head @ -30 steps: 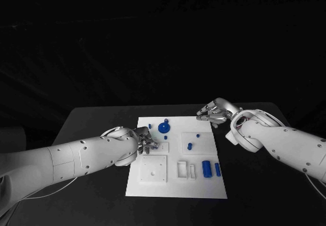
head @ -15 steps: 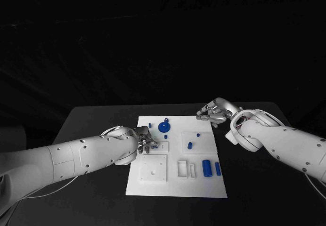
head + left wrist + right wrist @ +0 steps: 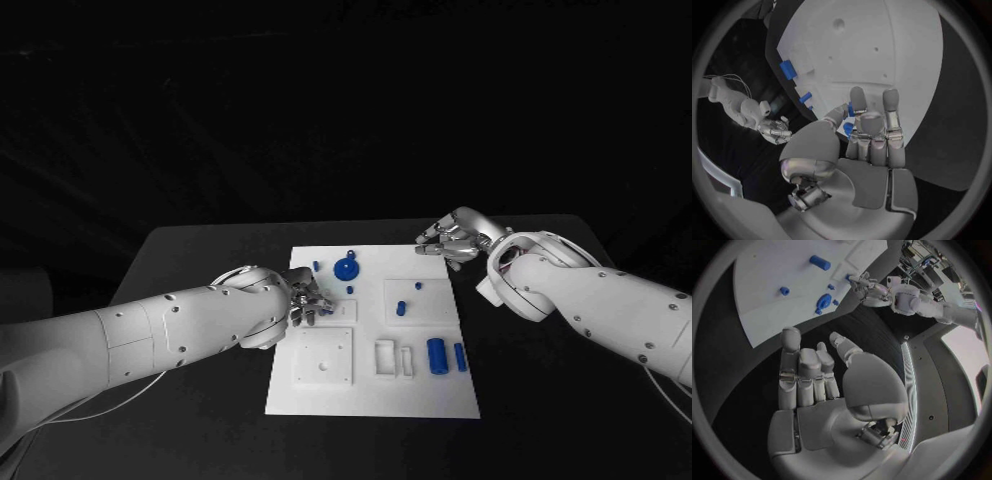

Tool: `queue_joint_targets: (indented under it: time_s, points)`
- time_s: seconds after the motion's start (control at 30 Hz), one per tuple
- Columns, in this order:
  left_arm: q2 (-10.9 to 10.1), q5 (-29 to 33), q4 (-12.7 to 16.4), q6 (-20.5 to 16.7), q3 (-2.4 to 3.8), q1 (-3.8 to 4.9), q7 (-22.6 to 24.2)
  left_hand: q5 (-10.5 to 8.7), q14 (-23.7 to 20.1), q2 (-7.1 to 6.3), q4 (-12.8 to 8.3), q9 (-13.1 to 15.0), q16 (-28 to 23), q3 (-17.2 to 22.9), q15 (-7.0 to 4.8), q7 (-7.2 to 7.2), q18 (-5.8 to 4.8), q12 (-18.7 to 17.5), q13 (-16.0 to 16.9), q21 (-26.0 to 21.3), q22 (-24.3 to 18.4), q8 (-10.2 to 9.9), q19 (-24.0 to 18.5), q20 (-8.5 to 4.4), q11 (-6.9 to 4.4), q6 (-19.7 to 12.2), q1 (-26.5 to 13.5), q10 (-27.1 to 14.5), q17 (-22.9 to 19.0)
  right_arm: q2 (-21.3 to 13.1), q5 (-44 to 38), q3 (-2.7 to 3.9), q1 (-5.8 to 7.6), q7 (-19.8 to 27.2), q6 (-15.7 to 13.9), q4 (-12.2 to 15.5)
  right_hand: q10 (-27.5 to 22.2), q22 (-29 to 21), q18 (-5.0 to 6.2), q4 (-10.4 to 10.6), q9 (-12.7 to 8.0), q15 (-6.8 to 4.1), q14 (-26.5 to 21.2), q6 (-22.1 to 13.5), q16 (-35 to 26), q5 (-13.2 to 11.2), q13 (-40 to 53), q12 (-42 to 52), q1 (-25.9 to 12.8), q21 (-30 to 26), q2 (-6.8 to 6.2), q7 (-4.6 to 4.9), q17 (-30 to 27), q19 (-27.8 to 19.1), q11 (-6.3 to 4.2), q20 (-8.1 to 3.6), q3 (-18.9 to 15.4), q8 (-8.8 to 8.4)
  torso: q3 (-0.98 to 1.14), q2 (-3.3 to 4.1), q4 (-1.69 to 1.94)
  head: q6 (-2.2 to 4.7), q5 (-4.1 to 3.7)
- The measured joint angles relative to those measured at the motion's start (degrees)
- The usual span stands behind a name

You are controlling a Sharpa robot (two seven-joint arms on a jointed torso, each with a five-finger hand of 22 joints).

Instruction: Assemble the parts on the task board

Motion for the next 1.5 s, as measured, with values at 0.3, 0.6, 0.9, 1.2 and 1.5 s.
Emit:
queue_joint_targets:
  time_s: [0.3, 0.6, 0.9, 1.2, 1.5]
  points:
    - [0.15, 1.14, -0.46, 1.90, 0.54, 0.10, -0.52, 0.30, -0.07, 0.00, 0.00, 0.00, 0.00, 0.00, 0.08, 0.00, 0.00, 0.00, 0.00, 0.00, 0.04, 0.00, 0.00, 0.00, 0.00, 0.00, 0.00, 0.00, 0.00, 0.07, 0.03, 0.00, -0.01, 0.00, 0.00, -0.12, 0.00, 0.00, 0.00, 0.00, 0.00, 0.00, 0.00, 0.00, 0.00, 0.00, 0.00, 0.00, 0.00, 0.00, 0.00, 0.00, 0.00, 0.00, 0.00, 0.00, 0.00, 0.00, 0.03, 0.00, 0.08, -0.04, -0.25]
    - [0.41, 1.67, -0.87, 3.12, 0.65, 0.28, -0.90, 0.30, -0.08, 0.00, 0.00, 0.02, -0.16, 0.00, 0.09, 0.00, 0.00, 0.00, 0.01, 0.00, 0.03, -0.11, 0.00, 0.00, 0.00, 0.00, 0.00, 0.00, -0.02, 0.23, 0.08, 0.00, -0.01, 0.01, -0.01, -0.24, 0.00, -0.05, 0.00, 0.00, 0.00, 0.00, 0.00, 0.00, 0.00, 0.00, 0.01, 0.00, 0.00, 0.00, 0.00, 0.00, 0.01, 0.00, 0.00, 0.00, 0.00, 0.00, 0.04, -0.04, 0.11, -0.13, -0.26]
    - [0.78, 1.83, -1.35, 3.52, 0.66, 0.34, -1.01, 0.28, -0.07, 0.00, 0.00, 0.12, -0.26, 0.00, 0.10, 0.00, 0.00, -0.21, 0.01, 0.00, 0.03, -0.14, 0.00, 0.00, 0.00, 0.00, 0.00, 0.00, -0.23, 0.38, 0.11, 0.00, -0.06, 0.04, -0.01, -0.27, 0.00, -0.04, 0.00, 0.00, 0.00, 0.00, 0.00, 0.00, 0.00, 0.00, 0.01, 0.00, 0.00, 0.00, 0.00, 0.00, 0.01, 0.00, 0.00, 0.00, 0.00, 0.00, 0.04, -0.04, 0.11, -0.04, -0.15]
    - [1.18, 1.94, -1.91, 4.57, 0.63, 0.68, -1.38, 0.07, -0.03, 0.00, 0.00, 0.18, -1.00, 0.00, 0.14, 0.00, 0.00, -0.52, -0.13, -0.21, 0.02, -0.13, 0.00, 0.00, 0.00, 0.01, 0.00, 0.00, -0.99, 0.49, 0.14, 0.00, -0.13, 0.05, -0.01, -0.32, 0.01, -0.04, 0.00, 0.00, 0.00, 0.00, 0.00, 0.00, 0.00, 0.00, -0.06, 0.00, 0.00, 0.00, 0.00, 0.00, 0.01, 0.00, 0.00, 0.00, 0.00, 0.00, 0.07, 0.03, -0.05, -0.21, -0.21]
    - [1.82, 2.21, -2.57, 5.74, 0.66, 0.87, -1.75, 0.06, -0.33, 0.00, -0.31, -0.22, -1.00, -0.31, 0.04, 0.00, 0.00, -0.54, -0.13, -0.44, 0.02, -0.13, 0.00, 0.00, 0.00, 0.01, 0.00, 0.00, -1.16, 0.49, 0.16, 0.00, -0.15, 0.06, -0.01, -0.32, 0.00, -0.06, 0.00, -0.17, 0.00, 0.00, 0.00, 0.00, 0.00, 0.00, -0.07, 0.00, 0.00, 0.00, 0.00, 0.00, 0.01, 0.00, 0.00, 0.00, 0.17, 0.00, 0.07, -0.03, 0.12, -0.39, -0.38]
